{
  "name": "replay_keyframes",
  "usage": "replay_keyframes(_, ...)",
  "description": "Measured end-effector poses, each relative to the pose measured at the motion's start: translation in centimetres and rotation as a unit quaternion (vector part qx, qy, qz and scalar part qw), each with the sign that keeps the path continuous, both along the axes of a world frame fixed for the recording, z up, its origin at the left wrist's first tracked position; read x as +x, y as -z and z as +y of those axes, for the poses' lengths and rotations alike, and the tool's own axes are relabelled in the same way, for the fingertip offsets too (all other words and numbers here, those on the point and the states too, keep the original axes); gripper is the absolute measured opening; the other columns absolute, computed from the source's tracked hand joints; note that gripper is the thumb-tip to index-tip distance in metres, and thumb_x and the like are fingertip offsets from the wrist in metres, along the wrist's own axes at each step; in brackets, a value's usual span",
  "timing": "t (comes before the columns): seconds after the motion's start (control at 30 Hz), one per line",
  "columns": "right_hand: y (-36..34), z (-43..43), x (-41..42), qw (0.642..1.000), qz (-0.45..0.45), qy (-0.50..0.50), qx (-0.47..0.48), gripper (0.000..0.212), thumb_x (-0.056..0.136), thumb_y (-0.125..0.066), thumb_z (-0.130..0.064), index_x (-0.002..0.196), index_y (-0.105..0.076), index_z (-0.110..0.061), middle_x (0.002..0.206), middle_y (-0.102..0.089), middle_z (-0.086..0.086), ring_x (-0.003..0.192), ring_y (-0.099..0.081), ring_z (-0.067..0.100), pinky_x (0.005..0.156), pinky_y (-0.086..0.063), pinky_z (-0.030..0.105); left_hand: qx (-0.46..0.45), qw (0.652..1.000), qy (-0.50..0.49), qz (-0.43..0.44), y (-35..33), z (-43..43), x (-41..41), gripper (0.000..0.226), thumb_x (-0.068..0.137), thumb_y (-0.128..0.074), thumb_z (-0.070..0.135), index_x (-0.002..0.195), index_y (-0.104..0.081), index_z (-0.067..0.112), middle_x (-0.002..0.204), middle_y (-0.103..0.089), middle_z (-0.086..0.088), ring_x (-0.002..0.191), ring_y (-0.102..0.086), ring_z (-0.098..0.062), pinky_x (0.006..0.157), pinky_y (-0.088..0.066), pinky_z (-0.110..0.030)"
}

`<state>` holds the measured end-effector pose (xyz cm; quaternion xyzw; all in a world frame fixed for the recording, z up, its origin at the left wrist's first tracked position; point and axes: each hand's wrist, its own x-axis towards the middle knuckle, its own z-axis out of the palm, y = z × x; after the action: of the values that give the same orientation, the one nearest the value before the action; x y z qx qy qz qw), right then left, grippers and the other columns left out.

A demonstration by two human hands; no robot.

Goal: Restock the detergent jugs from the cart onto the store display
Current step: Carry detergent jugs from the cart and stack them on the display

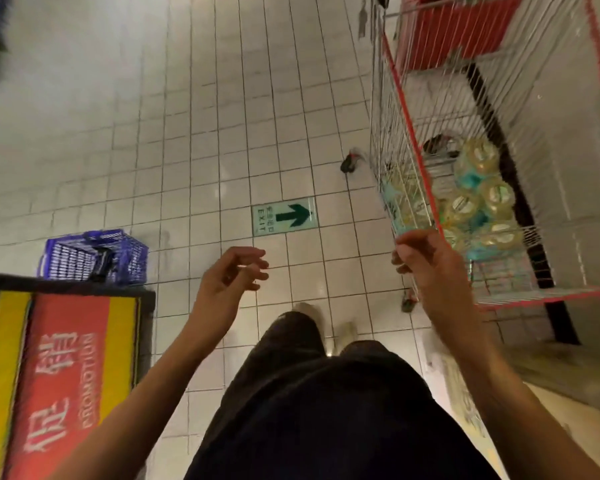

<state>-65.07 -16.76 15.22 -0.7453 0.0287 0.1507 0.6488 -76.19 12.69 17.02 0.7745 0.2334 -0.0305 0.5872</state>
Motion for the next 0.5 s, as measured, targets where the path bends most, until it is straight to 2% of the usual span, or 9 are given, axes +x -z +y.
replay_keyframes(0.13,1.0,1.1,7.7,0.999,0.019,0.027,0.012,0.018,0.092,-0.06,-0.022,0.105,-0.068,-0.013,0.098,-0.072,0.013,0.089,-0.069,0.02,0.077,-0.057,0.026,0.004,1.0,0.012,0.009,1.0,1.5,7.9,0.022,0.108,-0.049,0.009,0.12,-0.065,0.018,0.111,-0.073,0.004,0.103,-0.073,-0.018,0.087,-0.061,-0.032)
replay_keyframes(0.27,2.4,1.5,14.2,0.998,0.04,0.051,-0.013,0.013,0.101,-0.057,-0.011,0.107,-0.068,-0.014,0.096,-0.073,0.008,0.087,-0.069,0.014,0.078,-0.055,0.021,-0.001,0.998,0.063,0.002,1.9,2.5,18.5,0.021,0.106,-0.053,0.009,0.119,-0.066,0.019,0.111,-0.073,0.005,0.102,-0.073,-0.017,0.086,-0.062,-0.03)
replay_keyframes(0.4,2.3,1.4,19.4,0.991,0.058,0.12,-0.009,0.012,0.098,-0.06,-0.015,0.103,-0.07,-0.02,0.091,-0.073,0.003,0.086,-0.069,0.015,0.078,-0.057,0.023,-0.027,0.986,0.165,-0.012,1.2,1.8,30.1,0.025,0.096,-0.058,0.032,0.117,-0.066,0.023,0.11,-0.074,0.005,0.103,-0.073,-0.017,0.085,-0.061,-0.029)
replay_keyframes(0.5,2.0,1.1,22.7,0.983,0.063,0.175,-0.005,0.011,0.1,-0.061,-0.013,0.102,-0.07,-0.019,0.092,-0.072,0.005,0.086,-0.068,0.016,0.078,-0.055,0.022,-0.028,0.962,0.27,-0.018,0.9,0.0,38.9,0.021,0.098,-0.058,0.029,0.118,-0.065,0.028,0.111,-0.073,0.006,0.104,-0.073,-0.018,0.088,-0.062,-0.033)
